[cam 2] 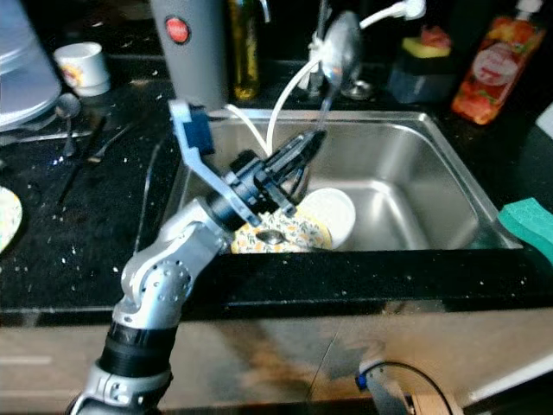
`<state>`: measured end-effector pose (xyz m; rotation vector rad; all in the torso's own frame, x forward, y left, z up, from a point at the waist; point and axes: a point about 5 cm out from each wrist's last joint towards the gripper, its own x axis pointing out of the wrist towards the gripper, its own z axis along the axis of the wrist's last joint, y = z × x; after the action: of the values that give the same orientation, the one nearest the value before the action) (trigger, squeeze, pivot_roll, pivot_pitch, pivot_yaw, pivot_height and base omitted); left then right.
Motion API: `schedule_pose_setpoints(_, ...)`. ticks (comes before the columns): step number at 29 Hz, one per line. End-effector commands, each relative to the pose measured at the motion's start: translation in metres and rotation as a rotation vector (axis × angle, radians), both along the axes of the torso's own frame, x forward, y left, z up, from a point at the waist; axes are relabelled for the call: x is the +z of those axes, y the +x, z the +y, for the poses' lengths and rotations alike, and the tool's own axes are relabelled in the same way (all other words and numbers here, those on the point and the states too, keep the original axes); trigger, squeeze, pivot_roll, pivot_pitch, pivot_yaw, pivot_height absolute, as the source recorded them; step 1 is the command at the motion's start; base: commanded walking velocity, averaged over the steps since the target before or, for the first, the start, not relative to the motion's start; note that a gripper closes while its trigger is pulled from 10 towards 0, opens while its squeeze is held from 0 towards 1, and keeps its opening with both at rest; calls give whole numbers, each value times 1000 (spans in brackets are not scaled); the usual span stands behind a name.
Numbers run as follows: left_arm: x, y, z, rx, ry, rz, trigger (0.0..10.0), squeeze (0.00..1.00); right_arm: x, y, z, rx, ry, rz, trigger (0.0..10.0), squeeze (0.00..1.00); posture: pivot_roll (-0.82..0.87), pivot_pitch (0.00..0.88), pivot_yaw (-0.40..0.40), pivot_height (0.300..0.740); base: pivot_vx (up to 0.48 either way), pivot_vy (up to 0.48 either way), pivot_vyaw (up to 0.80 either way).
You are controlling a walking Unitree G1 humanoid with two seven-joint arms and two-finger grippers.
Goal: Kitchen organization
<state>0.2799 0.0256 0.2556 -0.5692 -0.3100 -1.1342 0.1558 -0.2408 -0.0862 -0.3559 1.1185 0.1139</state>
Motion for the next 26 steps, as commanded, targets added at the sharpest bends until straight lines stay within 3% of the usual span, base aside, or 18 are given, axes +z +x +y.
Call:
schedule_pose_setpoints(1, 2, 0, 2, 18, 17, -25, 10000, 0, -4, -8, 4, -7, 15, 29, 10000, 0, 1, 9, -22, 740, 0, 0, 0)
schedule_pose_setpoints(4, 7, 0, 4, 29, 64, -75, 10000, 0, -4, -8, 4, -5, 14, 31, 10000, 0, 0, 8, -21, 740, 0, 0, 0)
schedule_pose_setpoints(5, 11, -1, 4, 53, 145, -137, 10000, 0, -4, -8, 4, -4, 15, 32, 10000, 0, 0, 9, -23, 740, 0, 0, 0)
schedule_pose_setpoints(12, 16, 6, 12, 158, 265, -205, 10000, 0, -4, -8, 4, -4, 15, 33, 10000, 0, 0, 12, -24, 740, 0, 0, 0)
schedule_pose_setpoints(15, 8, 29, 29, 355, 551, -307, 10000, 0, -4, -9, 3, -3, 14, 35, 10000, 0, 0, 17, -21, 740, 0, 0, 0)
schedule_pose_setpoints(16, 6, 35, 34, 394, 609, -327, 10000, 0, -5, -9, 4, -3, 15, 36, 10000, 0, -2, 20, -21, 740, 0, 0, 0)
schedule_pose_setpoints(20, 1, 47, 46, 435, 727, -364, 10000, 0, -5, -10, 4, -5, 17, 37, 10000, 0, -7, 28, -15, 740, 0, 0, 0)
schedule_pose_setpoints(25, -16, 66, 62, 395, 977, -416, 10000, 0, -6, -13, 4, -7, 19, 42, 10000, 0, -20, 49, 1, 740, 0, 0, 0)
schedule_pose_setpoints(26, -16, 66, 62, 395, 977, -416, 10000, 0, -6, -13, 4, -7, 19, 42, 10000, 0, -20, 49, 1, 740, 0, 0, 0)
